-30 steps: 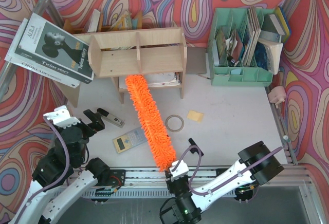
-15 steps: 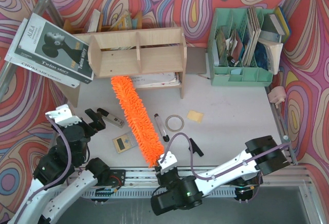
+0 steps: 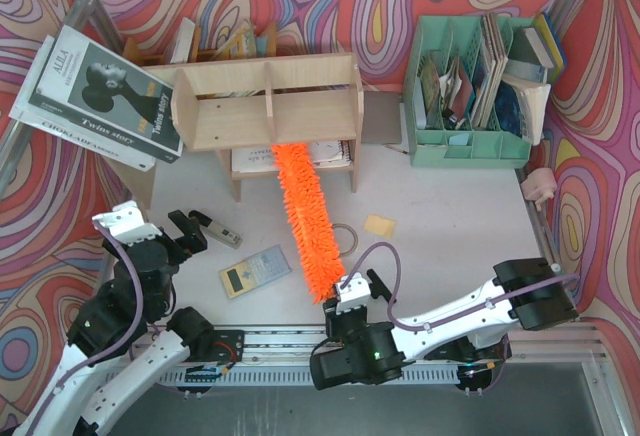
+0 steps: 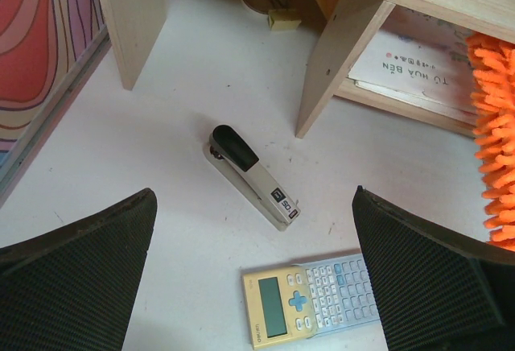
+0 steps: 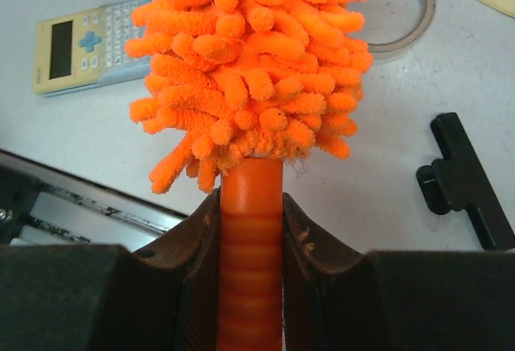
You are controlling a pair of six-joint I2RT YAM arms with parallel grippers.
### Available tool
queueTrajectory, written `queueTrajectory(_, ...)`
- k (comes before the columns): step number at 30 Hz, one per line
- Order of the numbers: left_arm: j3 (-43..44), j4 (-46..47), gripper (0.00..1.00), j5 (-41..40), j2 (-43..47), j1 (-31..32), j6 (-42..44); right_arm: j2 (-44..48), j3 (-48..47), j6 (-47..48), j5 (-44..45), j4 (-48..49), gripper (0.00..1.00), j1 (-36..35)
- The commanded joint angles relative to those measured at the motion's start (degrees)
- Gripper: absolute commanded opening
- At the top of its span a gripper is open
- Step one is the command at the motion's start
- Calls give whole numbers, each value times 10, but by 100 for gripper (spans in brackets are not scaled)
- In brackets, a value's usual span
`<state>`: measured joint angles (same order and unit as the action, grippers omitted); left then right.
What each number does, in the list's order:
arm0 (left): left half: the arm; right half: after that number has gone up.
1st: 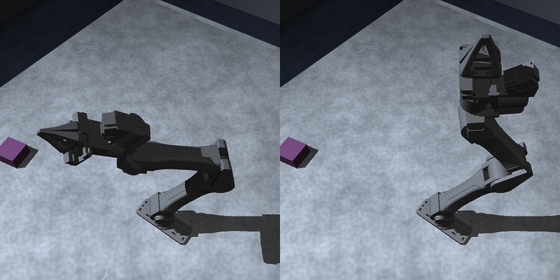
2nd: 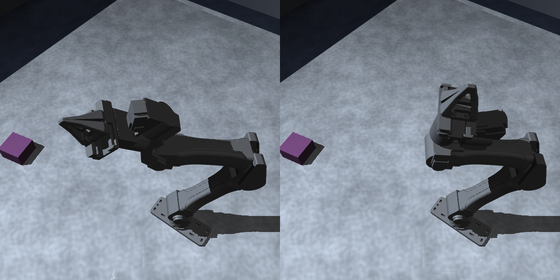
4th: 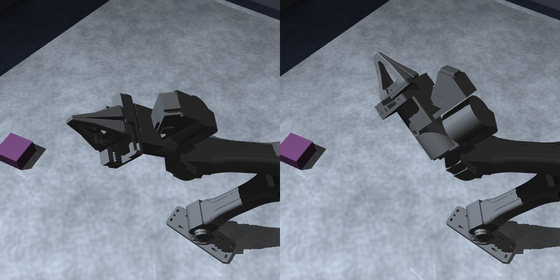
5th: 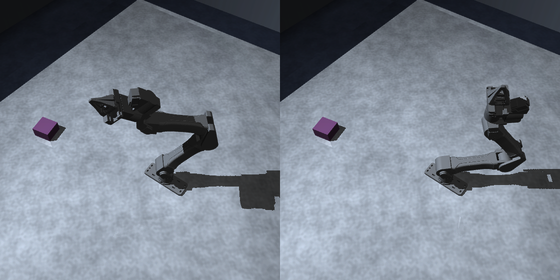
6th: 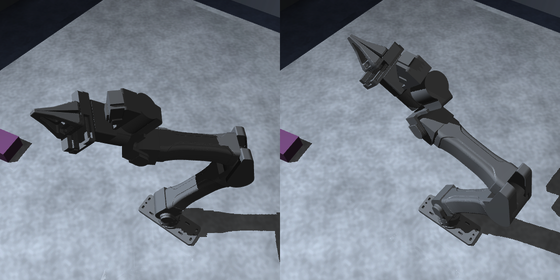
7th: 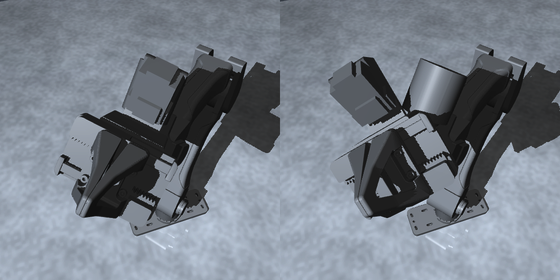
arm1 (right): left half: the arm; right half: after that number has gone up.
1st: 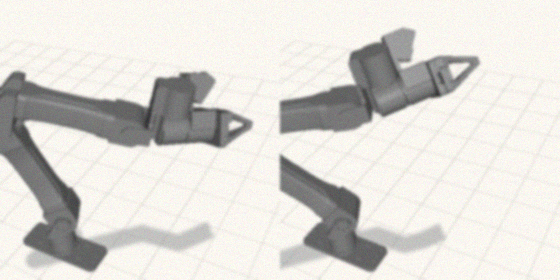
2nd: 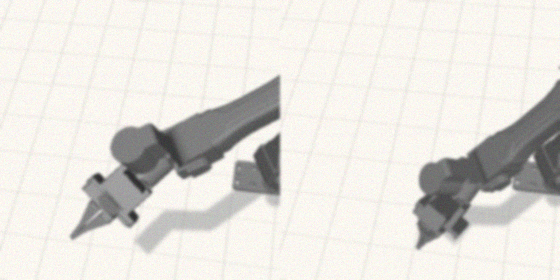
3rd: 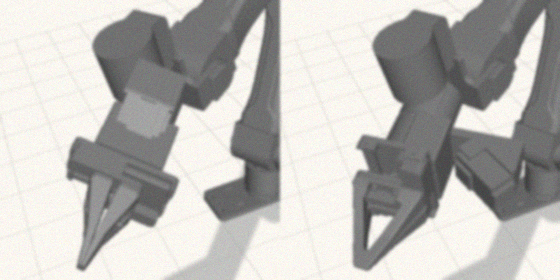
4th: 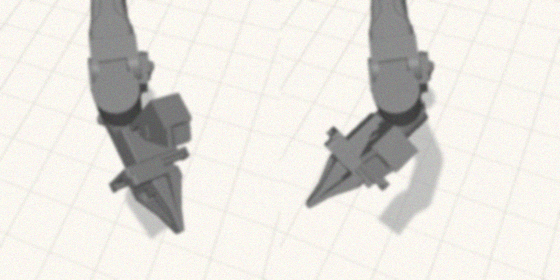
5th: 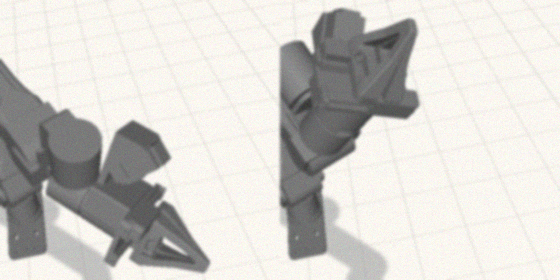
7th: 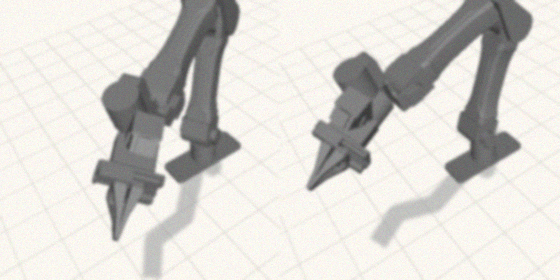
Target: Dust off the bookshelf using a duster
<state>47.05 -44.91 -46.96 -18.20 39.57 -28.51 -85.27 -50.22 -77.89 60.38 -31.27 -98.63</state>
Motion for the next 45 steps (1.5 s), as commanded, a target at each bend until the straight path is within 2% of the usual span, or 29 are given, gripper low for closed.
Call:
queueTrajectory(1,7,2,98,-6,-7,2,2,1,-13,-41,44,-36,0,2)
queueTrajectory(6,7,1,98,-6,-10,2,1,-14,-8,204,19,183,0,2)
queueTrajectory(7,7,0,98,-7,-10,2,1,-13,-4,237,17,210,0,3)
queueTrajectory(9,7,0,98,-7,-11,2,1,-10,1,243,20,227,0,3)
queueTrajectory(11,7,1,98,-8,-10,2,1,-3,4,182,35,186,0,3)
queueTrajectory(12,7,0,98,-8,-10,2,1,3,5,140,46,134,0,3)
queueTrajectory(18,7,1,98,-7,-13,2,1,14,6,-280,82,-210,0,2)
queueTrajectory(20,7,1,98,-6,-16,2,1,3,-1,-309,82,-234,0,2)
queueTrajectory(23,7,2,98,-3,-19,2,1,-20,-31,-197,85,-178,0,2)
queueTrajectory(26,8,1,98,-4,-21,2,2,-33,-43,-11,74,-32,0,2)
queueTrajectory(29,8,1,98,-4,-21,2,1,-13,-1,185,44,177,0,3)
queueTrajectory(31,8,1,98,-4,-20,2,1,5,31,276,24,285,0,3)
queueTrajectory(32,8,1,98,-4,-20,2,1,9,36,278,22,291,0,3)
queueTrajectory(34,7,1,98,-4,-19,2,1,3,21,202,40,195,0,3)
queueTrajectory(35,7,1,98,-3,-19,2,1,-1,6,120,54,135,0,4)
queueTrajectory(38,6,2,98,-3,-21,2,1,-13,-25,-156,82,-138,0,3)
queueTrajectory(41,6,4,98,-2,-26,2,1,-29,-31,-380,82,-316,0,3)
queueTrajectory(43,7,3,98,-1,-31,2,2,-43,-43,-416,82,-355,0,3)
queueTrajectory(45,7,3,98,-1,-34,2,2,-58,-63,-380,87,-344,0,3)
